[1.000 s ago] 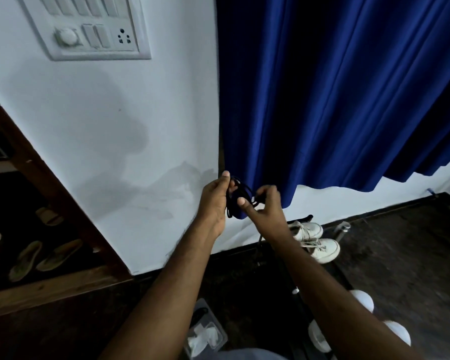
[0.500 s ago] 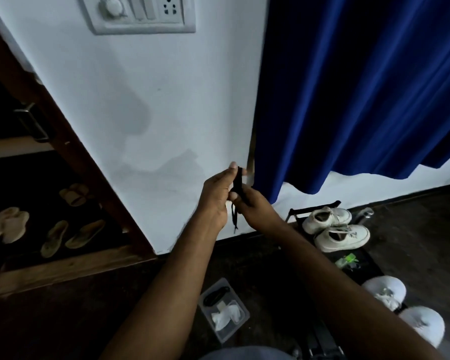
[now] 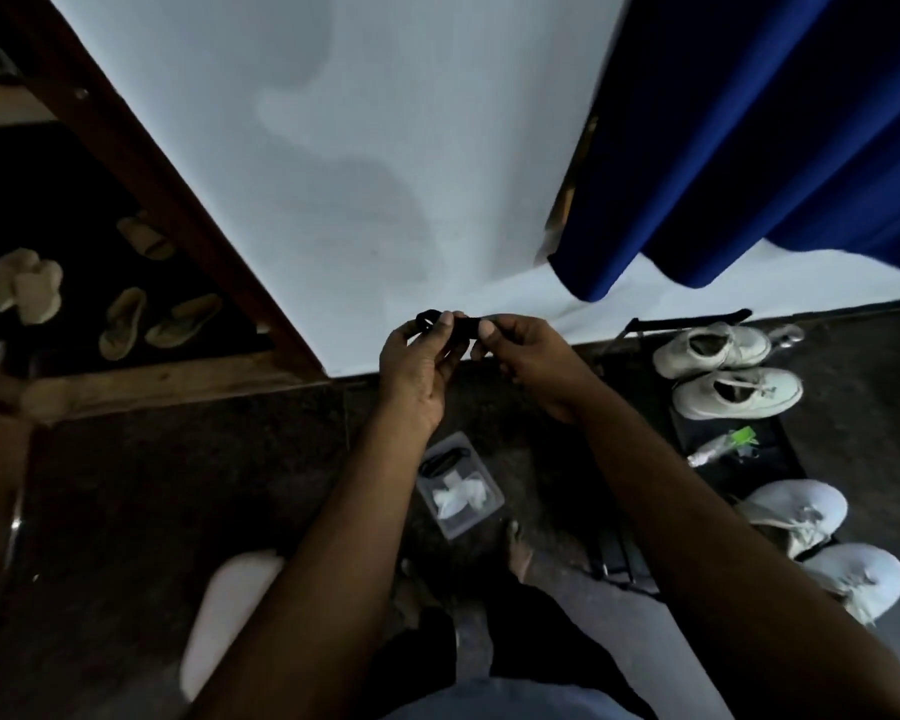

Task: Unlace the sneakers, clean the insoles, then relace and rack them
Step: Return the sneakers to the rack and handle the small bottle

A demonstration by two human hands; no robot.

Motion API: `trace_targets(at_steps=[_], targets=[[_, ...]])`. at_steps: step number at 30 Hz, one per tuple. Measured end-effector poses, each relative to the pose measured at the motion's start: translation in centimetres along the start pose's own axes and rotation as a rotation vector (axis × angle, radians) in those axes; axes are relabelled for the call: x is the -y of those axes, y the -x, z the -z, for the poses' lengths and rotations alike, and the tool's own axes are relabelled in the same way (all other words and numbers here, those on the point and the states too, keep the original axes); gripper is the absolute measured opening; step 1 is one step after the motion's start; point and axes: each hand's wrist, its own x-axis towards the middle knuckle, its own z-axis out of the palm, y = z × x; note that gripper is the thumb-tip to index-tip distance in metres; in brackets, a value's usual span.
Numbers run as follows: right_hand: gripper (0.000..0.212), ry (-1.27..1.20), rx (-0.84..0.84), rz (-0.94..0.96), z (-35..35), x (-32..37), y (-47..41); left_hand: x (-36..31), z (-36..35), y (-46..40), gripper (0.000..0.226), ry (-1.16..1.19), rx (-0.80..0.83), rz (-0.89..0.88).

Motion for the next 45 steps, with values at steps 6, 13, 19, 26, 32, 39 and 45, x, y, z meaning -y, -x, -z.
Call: trace_targets(at_steps=[6, 13, 19, 26, 32, 39, 45], targets=[[0.020, 0.155, -0.079, -0.100, -0.4, -9.9, -6.3, 6.7, 5.2, -5.5, 0.027, -0.185, -0.212, 0.002], [0.013, 0.468, 0.076, -0.255, -1.1, -28.8, -13.3, 20.5, 16.2, -13.9, 0.011, -0.525, -0.276, 0.029], [0.015, 0.565, 0.203, -0.359, -2.1, -48.9, -18.4, 35.9, 26.0, -22.9, 0.010, -0.554, -0.359, 0.149], [0.022, 0.820, 0.281, -0.278, -5.6, -68.8, -25.6, 50.2, 36.8, -35.1, 0.019, -0.686, -0.481, 0.129], [0.031, 0.925, 0.370, -0.227, -7.8, -73.9, -29.0, 54.8, 41.9, -40.0, 0.020, -0.943, -0.599, 0.029], [0.025, 0.845, 0.136, -0.312, -5.6, -69.5, -25.6, 50.1, 37.0, -36.4, 0.026, -0.999, -0.507, -0.096], [0.020, 0.711, -0.064, -0.319, -2.4, -58.4, -19.6, 42.4, 26.2, -29.8, 0.027, -1.024, -0.338, -0.182]])
